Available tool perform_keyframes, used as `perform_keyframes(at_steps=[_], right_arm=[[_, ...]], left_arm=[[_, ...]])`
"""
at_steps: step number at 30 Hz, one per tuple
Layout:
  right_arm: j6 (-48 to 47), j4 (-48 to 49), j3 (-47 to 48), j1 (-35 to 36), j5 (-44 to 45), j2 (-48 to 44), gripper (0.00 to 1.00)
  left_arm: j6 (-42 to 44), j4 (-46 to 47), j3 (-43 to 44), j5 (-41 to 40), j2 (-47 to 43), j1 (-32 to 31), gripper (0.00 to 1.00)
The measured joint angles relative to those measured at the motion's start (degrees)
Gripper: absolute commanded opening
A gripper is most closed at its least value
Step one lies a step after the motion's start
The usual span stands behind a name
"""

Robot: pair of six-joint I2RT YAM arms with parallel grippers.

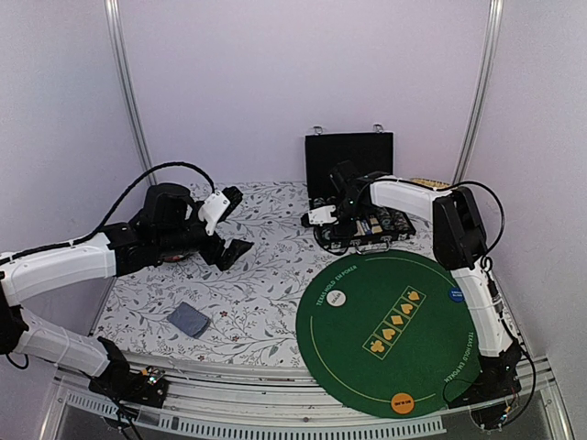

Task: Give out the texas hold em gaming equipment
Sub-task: Pick up the pile of poker chips from the chip case.

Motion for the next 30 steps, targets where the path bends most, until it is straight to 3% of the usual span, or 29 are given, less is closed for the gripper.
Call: perform_keyframes(at_steps=[10,20,30], right_arm=[[-1.18,-1.86,3.78,0.04,-1.25,2.67,0.56],[-0.72,2.75,-4.42,1.42,2.60,-1.84,0.55],[-2.54,2.78,-4.52,1.77,2.78,-1.95,0.59]], left_arm=[[0.00,0.00,0.00,-0.02,0.00,0.00,0.98],[0.00,0.00,0.00,0.00,0.00,0.00,0.98],[0.00,0.00,0.00,0.00,0.00,0.00,0.98]])
